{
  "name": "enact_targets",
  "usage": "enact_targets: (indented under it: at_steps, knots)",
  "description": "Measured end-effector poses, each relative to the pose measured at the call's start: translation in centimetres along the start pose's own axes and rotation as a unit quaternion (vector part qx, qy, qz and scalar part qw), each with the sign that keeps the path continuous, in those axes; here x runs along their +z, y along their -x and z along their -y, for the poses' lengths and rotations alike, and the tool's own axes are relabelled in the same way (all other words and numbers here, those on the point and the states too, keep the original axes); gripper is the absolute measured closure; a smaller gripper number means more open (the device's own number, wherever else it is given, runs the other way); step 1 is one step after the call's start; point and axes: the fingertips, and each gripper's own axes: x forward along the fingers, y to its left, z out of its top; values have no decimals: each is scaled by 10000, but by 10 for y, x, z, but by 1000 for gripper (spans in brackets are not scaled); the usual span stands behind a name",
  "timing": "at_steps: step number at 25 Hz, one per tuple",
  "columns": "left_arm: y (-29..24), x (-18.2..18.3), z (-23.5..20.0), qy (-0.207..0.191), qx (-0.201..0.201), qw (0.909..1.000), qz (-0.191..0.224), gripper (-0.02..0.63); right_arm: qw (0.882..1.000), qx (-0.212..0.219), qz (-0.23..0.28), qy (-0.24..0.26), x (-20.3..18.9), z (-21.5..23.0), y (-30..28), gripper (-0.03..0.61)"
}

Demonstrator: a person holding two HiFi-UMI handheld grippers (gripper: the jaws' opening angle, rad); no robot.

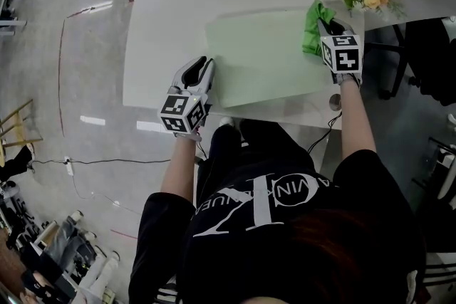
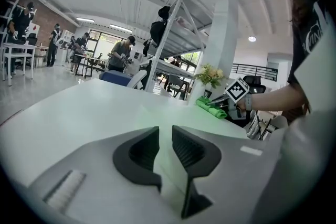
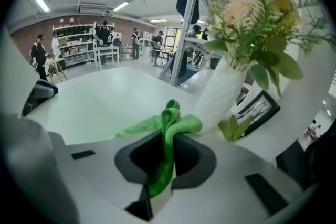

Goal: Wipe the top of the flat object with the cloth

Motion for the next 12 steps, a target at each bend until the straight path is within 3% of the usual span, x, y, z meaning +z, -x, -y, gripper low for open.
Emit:
enact_targets:
  at_steps: [3,7,12]
  knots:
    - [-1,-1,0,89,10,9999,56,526,9999,-38,51,-127,0,1,-2,543]
    - [1,-2,-2,554,-1,9984,96,517,9991,-34,405,110,14,-5,7,543]
    - [10,-6,6,531,-228,9983,17,472,9916,744,1057,97,51,-67,39,543]
